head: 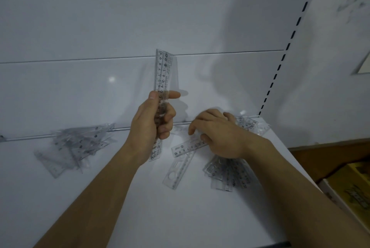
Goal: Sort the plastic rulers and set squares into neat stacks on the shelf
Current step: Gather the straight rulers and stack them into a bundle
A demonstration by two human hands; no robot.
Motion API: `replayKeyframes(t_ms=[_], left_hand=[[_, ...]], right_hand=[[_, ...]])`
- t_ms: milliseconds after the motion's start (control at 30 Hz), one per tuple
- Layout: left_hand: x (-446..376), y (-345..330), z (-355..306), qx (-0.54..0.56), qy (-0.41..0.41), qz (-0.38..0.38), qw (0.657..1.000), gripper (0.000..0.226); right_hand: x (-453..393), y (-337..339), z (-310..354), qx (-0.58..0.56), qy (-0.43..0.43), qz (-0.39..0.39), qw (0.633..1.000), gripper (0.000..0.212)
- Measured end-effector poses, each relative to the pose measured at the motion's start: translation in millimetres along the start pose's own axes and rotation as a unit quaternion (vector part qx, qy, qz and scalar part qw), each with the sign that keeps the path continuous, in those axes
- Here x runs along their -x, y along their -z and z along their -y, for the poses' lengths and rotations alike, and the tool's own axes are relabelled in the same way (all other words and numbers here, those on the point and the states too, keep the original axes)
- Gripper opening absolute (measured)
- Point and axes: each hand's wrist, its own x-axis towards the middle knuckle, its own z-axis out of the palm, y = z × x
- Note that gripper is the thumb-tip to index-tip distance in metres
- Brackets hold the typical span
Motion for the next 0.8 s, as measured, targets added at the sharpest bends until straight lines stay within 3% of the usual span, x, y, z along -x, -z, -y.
replayKeyframes(t_ms=[233, 433, 500, 600, 700, 800], left_hand=[[-5, 13, -9, 0.018, -0.027, -0.006, 0.999, 0.043], [-6, 21, -21, 0.041, -0.081, -0.011, 0.996, 0.044], [-4, 18, -23, 0.046, -0.104, -0.020, 0.993, 0.046], [-5, 9, -21, 0.058, -0.100, -0.047, 0.992, 0.056], [-1, -2, -11, -0.018, -0.115, -0.046, 0.992, 0.040], [6, -15, 2, -0.131, -0.134, -0.027, 0.982, 0.024]], right_hand=[[-1, 5, -6, -0.045, 0.022, -0.028, 0.998, 0.026], [5, 25, -14, -0.211, 0.029, -0.110, 0.971, 0.028], [10, 33, -18, -0.295, 0.016, -0.128, 0.947, 0.029], [14, 40, -13, -0.452, 0.009, -0.131, 0.882, 0.020], [10, 31, 8, -0.553, 0.009, -0.122, 0.824, 0.009], [7, 18, 27, -0.561, 0.004, -0.112, 0.821, 0.008]])
